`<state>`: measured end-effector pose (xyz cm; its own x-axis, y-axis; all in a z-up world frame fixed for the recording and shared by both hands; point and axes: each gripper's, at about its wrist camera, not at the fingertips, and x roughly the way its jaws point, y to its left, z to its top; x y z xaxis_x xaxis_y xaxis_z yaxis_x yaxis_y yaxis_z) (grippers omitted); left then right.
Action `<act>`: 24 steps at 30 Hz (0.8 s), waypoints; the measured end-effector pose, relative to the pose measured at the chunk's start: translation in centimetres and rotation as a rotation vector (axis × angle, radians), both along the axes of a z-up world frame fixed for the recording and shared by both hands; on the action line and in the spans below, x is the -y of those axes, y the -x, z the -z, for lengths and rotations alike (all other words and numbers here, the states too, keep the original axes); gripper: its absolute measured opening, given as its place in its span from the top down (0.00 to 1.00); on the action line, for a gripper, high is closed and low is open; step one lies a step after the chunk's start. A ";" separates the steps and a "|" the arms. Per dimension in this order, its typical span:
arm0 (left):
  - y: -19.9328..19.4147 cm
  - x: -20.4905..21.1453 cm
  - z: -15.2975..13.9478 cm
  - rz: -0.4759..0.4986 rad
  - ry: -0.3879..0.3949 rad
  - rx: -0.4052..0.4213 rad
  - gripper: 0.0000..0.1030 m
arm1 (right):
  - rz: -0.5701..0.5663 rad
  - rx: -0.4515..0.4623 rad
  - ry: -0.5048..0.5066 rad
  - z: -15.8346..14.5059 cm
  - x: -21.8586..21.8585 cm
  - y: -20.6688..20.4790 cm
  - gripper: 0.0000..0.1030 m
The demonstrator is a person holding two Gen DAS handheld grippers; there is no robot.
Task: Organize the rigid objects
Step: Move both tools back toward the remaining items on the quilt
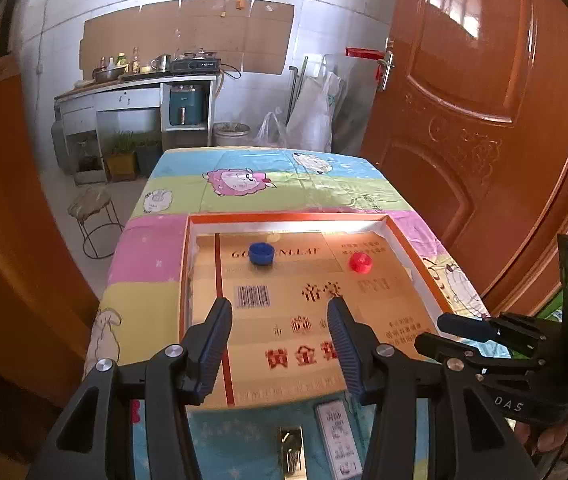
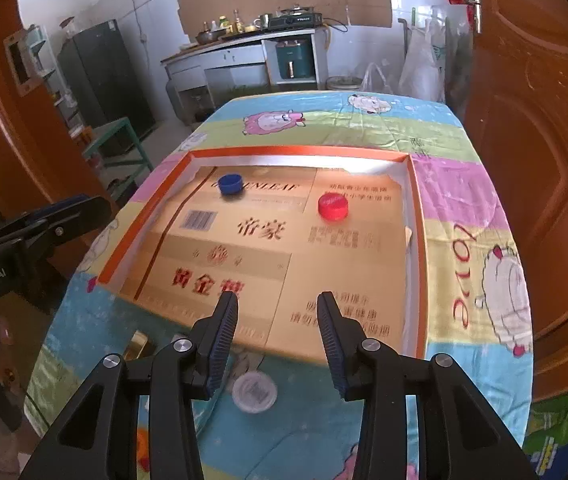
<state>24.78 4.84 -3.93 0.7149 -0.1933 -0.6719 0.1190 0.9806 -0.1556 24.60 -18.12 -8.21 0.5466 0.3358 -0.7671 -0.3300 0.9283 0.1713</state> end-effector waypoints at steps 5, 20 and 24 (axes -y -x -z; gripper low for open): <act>2.3 -0.6 0.1 -0.002 0.012 0.003 0.52 | 0.011 -0.004 -0.002 0.1 -0.2 2.4 0.59; 9.5 -1.3 1.7 0.016 0.033 0.024 0.52 | 0.054 0.003 -0.005 1.4 -2.6 11.7 0.59; 10.9 -1.7 2.7 0.017 0.044 0.012 0.52 | 0.048 -0.017 0.007 2.6 -3.5 13.6 0.59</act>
<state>13.84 6.51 -6.61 0.7195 -0.2346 -0.6536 0.1373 0.9707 -0.1972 11.02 -14.62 -10.83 0.5488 0.3044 -0.7786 -0.2822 0.9441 0.1702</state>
